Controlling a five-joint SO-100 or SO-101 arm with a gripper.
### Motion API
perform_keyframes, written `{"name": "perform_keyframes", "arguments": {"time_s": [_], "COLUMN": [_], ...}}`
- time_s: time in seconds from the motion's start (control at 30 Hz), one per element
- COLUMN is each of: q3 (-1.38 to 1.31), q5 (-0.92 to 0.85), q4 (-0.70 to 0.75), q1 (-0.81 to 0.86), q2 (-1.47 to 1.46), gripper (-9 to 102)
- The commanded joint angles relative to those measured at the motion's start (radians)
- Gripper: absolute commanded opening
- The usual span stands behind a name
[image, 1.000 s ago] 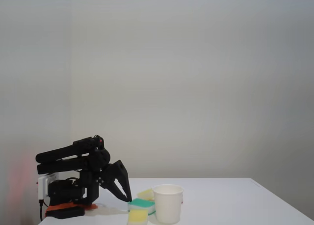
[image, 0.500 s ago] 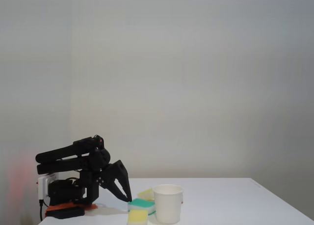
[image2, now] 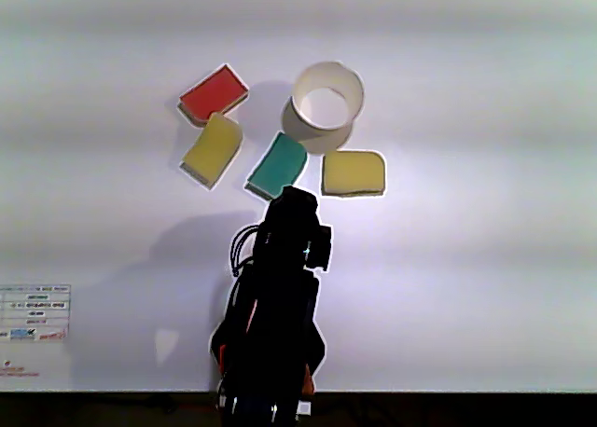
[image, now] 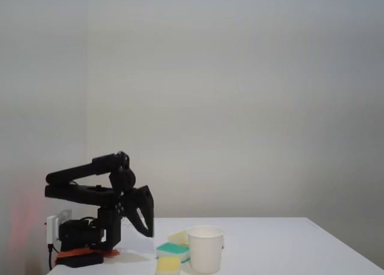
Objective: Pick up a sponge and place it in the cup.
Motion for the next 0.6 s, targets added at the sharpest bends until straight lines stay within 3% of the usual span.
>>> {"name": "perform_keyframes", "arguments": {"time_s": [0.0,0.3,0.57], "q3": [-0.179,-0.502,-0.568], "q5": [0.02,-0.014,-0.126], "q4": [0.0,-0.02,-0.241], "q1": [0.005,0.149,0.304], "q2": [-0.146,-0.546,-0.834], "gripper": [0,0,0]}}
